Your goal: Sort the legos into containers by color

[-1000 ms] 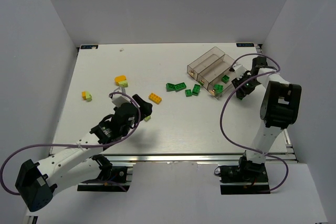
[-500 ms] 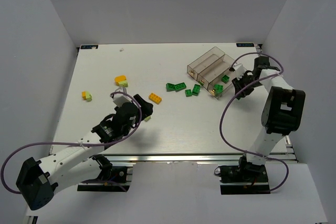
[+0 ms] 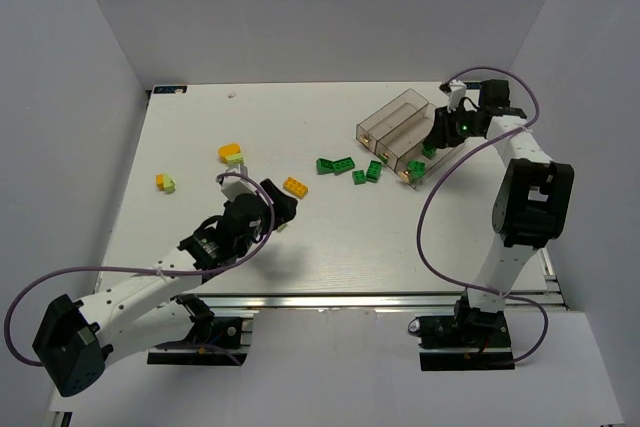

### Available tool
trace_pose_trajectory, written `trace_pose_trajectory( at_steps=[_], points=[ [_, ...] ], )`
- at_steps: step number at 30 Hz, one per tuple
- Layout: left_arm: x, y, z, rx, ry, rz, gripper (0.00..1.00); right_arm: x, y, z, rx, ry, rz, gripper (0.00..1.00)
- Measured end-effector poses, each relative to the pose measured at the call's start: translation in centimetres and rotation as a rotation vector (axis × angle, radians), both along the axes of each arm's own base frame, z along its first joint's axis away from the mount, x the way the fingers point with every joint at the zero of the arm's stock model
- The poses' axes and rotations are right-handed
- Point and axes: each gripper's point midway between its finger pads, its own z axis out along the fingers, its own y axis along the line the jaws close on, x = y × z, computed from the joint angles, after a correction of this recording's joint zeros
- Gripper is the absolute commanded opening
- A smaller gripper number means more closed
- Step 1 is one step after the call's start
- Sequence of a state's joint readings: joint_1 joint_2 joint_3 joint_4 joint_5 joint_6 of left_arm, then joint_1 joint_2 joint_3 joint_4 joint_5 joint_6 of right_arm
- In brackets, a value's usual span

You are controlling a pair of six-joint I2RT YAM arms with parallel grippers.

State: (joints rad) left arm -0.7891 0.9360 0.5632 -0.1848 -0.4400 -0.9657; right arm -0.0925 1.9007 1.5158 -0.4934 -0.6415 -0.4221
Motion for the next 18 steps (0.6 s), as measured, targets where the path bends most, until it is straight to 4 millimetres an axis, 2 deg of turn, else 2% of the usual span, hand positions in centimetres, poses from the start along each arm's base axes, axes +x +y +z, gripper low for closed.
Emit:
trace_pose_trajectory(
  at_steps=[6, 12, 18],
  points=[
    [0.1, -0.4, -0.9, 0.019, 0.021, -0.016, 0.9, 0.4, -0.4, -1.8, -0.022, 0.028, -0.016, 0.43],
    [0.1, -0.6, -1.5, 0.035, 0.037, -0.029, 0.9, 0.8, -0.6, -1.6, -0.037, 0.012, -0.022, 0.58],
    [0.4, -1.3, -1.6, 0.049, 0.04, -0.051, 0.88, 1.0, -0.7, -1.6, -0.045, 0.001, -0.016, 0.58]
  ],
)
